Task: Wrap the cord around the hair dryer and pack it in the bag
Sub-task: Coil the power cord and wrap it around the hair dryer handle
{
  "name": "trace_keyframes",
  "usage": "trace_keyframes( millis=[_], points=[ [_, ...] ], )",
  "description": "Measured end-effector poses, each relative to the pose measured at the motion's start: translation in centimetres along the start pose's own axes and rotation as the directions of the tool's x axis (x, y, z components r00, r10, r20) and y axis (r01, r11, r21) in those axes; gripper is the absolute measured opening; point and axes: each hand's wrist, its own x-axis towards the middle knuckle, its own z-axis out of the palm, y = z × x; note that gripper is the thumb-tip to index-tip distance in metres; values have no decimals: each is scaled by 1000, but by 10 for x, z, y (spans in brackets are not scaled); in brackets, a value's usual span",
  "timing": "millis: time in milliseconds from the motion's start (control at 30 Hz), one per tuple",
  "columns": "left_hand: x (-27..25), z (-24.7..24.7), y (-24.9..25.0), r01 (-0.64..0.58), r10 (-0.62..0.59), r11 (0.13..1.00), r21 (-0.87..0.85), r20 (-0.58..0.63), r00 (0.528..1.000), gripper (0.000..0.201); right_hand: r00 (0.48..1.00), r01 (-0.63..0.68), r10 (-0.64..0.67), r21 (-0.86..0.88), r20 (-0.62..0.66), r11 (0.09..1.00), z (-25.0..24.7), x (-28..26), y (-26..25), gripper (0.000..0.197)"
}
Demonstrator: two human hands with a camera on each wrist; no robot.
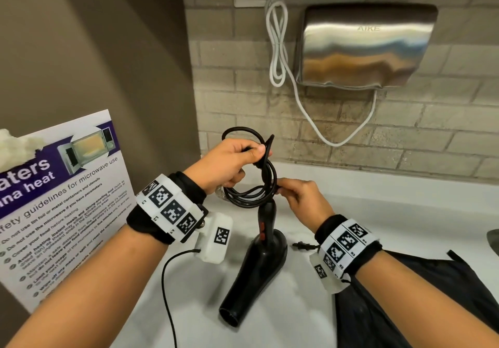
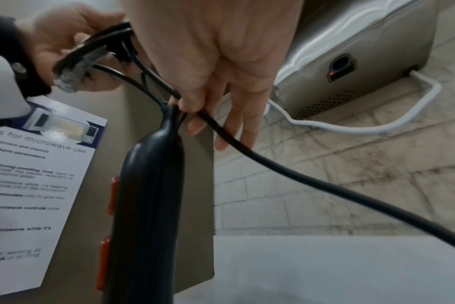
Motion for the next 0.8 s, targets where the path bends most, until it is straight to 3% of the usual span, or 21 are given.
trace_keyframes(
  millis=[133,300,433,800],
  points=[
    [-3,-4,1,10,-10,1000,12,3,1000,23,987,-65,72,56,-143,996,-5,3,12,34],
    [-7,-9,3,-2,2,1000,30,15,1000,24,966,-240,239,1,-102,971,-7,17,31,33],
    [-12,-21,4,-23,23,999,29,-5,1000,20,879,-472,469,-13,-85,882,-9,5,69,28],
    [-17,-18,-10,-114,105,987,-118,-74,992,23,755,-637,656,-216,19,740,4,-21,101,28]
  ],
)
